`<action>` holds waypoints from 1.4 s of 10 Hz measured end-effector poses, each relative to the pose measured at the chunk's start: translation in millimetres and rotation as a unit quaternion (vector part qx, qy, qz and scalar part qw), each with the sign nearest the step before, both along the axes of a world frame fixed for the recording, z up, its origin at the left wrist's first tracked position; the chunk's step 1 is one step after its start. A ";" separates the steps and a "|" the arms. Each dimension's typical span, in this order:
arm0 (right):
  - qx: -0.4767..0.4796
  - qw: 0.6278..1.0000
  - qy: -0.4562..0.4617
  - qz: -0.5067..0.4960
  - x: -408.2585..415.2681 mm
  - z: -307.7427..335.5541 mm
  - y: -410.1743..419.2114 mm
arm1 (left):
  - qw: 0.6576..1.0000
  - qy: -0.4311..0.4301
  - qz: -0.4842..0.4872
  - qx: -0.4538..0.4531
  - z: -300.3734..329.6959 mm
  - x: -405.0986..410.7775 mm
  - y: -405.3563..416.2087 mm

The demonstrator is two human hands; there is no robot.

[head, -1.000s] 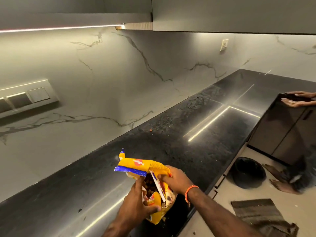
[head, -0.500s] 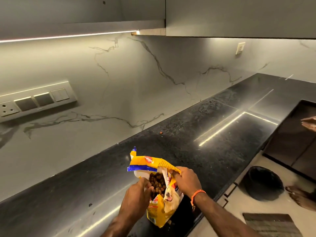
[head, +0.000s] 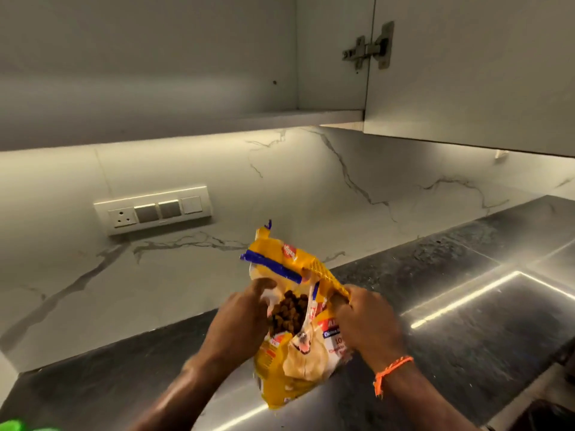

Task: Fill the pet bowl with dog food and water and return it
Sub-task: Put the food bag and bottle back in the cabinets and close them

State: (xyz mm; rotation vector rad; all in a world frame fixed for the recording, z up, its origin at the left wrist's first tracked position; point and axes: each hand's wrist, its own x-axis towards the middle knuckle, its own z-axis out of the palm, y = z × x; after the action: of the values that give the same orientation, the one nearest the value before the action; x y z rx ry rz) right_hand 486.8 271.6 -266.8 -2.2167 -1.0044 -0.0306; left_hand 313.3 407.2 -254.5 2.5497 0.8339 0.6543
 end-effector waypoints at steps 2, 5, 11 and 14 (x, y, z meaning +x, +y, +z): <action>0.121 0.984 -0.116 0.060 -10.6 118.0 -4.6 | 0.992 -0.070 -0.003 0.103 122.5 -8.2 15.0; 0.229 0.964 -0.089 0.102 -4.6 302.2 7.5 | 0.986 -0.163 -0.043 0.020 309.0 -0.8 35.6; 0.118 0.982 -0.126 0.073 74.8 427.8 183.0 | 0.990 -0.127 -0.032 -0.053 409.3 95.7 192.1; 0.163 0.983 -0.085 0.021 110.4 401.4 268.7 | 0.989 -0.137 -0.007 -0.047 392.7 145.2 283.6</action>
State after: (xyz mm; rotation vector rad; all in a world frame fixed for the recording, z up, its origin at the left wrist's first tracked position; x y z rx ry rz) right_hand 597.3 540.3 134.5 -1.9166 -1.0544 -0.3467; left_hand 458.5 690.7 138.2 2.3122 0.7334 0.9136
